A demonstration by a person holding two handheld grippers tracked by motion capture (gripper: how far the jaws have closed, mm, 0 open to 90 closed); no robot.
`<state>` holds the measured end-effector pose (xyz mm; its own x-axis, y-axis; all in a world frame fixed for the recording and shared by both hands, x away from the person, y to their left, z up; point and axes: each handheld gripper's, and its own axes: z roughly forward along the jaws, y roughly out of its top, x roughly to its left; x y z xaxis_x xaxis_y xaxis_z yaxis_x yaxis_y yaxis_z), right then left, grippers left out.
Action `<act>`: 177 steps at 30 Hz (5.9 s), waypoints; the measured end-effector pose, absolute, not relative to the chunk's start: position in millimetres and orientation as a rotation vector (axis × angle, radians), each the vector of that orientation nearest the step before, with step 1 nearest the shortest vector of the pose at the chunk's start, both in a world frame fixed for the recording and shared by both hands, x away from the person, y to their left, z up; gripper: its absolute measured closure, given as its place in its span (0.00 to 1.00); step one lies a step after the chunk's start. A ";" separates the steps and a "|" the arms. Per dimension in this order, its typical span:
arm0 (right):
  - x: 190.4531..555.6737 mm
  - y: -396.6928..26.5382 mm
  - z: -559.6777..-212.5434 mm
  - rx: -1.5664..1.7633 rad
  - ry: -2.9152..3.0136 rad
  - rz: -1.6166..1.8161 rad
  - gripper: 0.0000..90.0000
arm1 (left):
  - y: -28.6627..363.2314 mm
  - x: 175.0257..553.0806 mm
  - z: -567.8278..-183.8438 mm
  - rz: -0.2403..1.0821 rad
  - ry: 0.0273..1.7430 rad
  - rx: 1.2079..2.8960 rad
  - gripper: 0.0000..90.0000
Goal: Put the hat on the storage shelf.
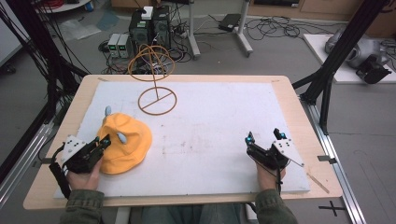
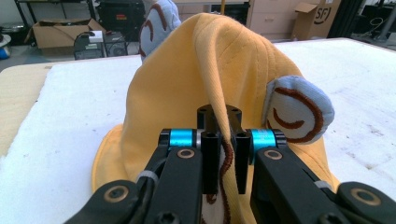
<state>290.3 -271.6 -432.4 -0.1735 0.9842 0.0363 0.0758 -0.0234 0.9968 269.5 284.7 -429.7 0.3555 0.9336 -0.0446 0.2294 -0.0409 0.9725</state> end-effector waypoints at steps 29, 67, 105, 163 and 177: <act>289.5 -272.2 -434.4 1.198 1.388 1.317 0.06 | 278.9 241.2 -380.0 0.991 0.892 1.249 0.96; 292.9 -273.6 -437.6 1.206 1.402 1.353 0.06 | 189.1 402.0 -221.9 1.059 0.880 1.249 0.96; 298.3 -279.5 -439.3 1.224 1.399 1.352 0.06 | 181.4 473.4 -257.9 0.901 1.062 1.366 0.72; 291.4 -278.1 -439.3 1.244 1.359 1.352 0.06 | 290.4 257.2 -437.3 1.144 1.205 1.205 0.18; 291.0 -276.1 -439.3 1.240 1.363 1.343 0.06 | 298.4 255.2 -436.2 1.143 1.208 1.202 0.18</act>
